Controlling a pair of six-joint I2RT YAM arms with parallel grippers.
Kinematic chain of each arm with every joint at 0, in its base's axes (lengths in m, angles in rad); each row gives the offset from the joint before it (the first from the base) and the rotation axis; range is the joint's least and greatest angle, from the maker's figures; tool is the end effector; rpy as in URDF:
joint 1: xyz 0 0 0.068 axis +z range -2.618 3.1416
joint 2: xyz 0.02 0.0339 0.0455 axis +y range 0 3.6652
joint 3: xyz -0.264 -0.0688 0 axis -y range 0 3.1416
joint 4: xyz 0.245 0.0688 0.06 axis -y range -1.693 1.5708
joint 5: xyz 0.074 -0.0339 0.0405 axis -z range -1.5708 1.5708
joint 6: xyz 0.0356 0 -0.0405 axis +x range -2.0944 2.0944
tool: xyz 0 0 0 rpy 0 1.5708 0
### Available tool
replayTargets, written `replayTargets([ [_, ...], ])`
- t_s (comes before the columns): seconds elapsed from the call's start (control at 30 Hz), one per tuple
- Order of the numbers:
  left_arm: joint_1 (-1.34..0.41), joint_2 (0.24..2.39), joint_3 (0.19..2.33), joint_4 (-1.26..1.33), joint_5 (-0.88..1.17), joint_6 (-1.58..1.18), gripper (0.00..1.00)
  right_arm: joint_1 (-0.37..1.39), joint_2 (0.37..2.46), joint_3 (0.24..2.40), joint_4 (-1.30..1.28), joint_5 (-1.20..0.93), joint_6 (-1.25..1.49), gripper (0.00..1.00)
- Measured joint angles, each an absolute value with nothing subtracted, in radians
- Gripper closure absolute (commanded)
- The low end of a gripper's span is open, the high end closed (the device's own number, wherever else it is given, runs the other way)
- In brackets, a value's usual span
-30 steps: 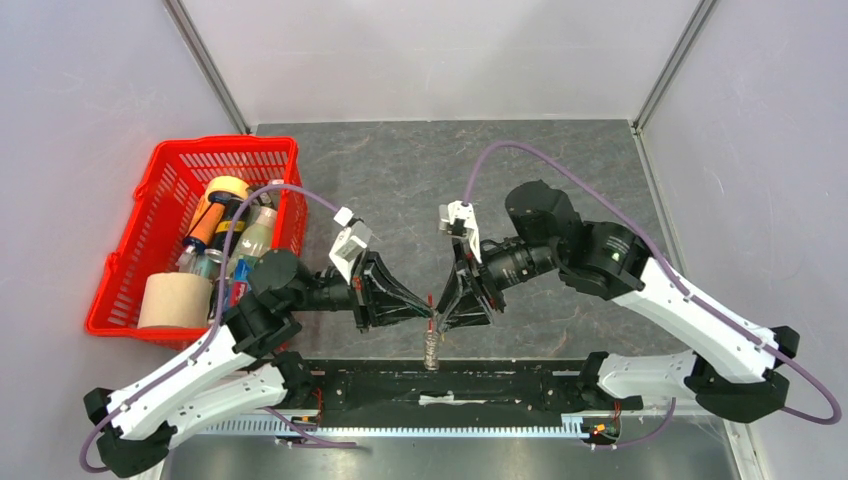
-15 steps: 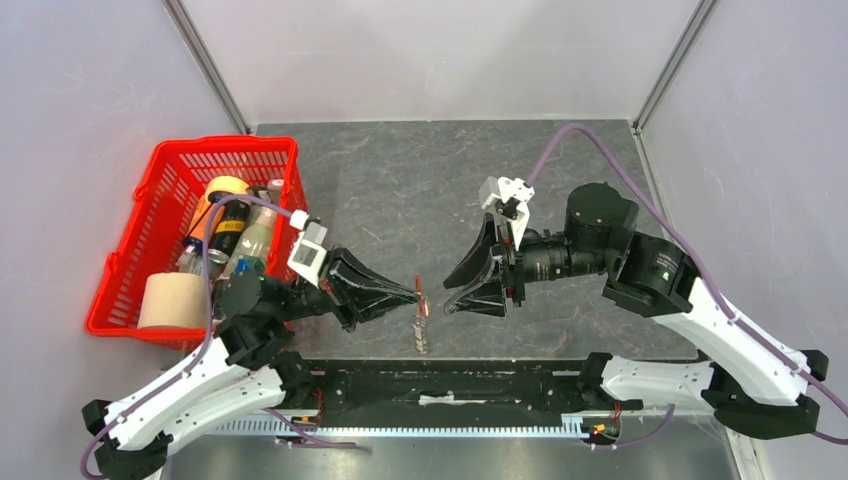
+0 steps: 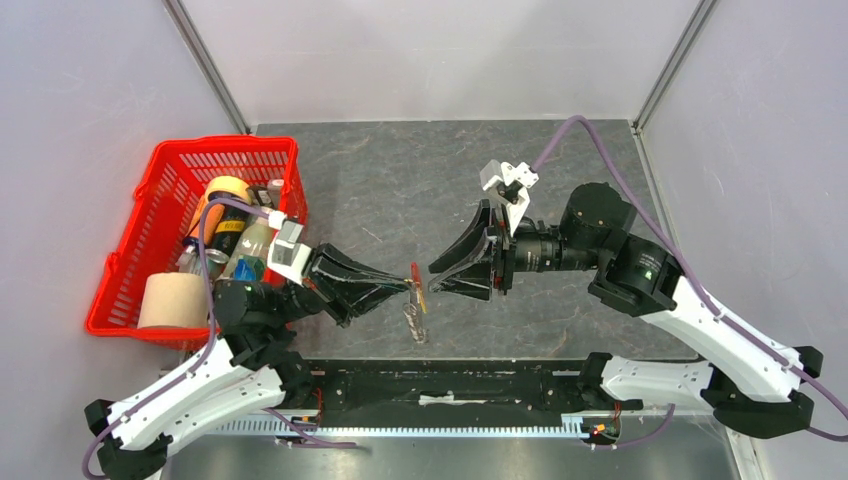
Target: Put the keys on the keyring
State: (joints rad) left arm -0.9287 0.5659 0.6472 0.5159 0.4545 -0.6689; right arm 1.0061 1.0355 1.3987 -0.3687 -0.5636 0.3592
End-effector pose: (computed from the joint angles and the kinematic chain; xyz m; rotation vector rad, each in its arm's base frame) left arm 0.0618 -0.1088 0.3943 0.6136 1.0194 -1.6519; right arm 0.0894 0.1767 0.4831 -1.0174 1.4752 1.4672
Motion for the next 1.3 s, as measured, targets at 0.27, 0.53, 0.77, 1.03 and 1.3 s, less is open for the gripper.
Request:
replayTargets([
  [0.27,-0.929,0.556,0.631,0.558,0.428,-0.674,0.98,1.006,1.049,1.395,-0.312,-0.568,0.397,0.63],
  [0.53,-0.929,0.556,0.627,0.582,0.417,-0.677,0.98,1.006,1.071,1.393,-0.291,-0.576,0.42,0.7],
  [0.77,-0.929,0.556,0.627,0.587,0.406,-0.677,0.98,1.006,1.081,1.377,-0.284,-0.587,0.429,0.78],
  [1.03,-0.929,0.557,0.627,0.587,0.395,-0.677,0.98,1.006,1.081,1.374,-0.272,-0.604,0.438,0.92],
  [1.3,-0.929,0.567,0.627,0.611,0.393,-0.677,0.98,1.007,1.081,1.368,-0.244,-0.622,0.453,1.0],
])
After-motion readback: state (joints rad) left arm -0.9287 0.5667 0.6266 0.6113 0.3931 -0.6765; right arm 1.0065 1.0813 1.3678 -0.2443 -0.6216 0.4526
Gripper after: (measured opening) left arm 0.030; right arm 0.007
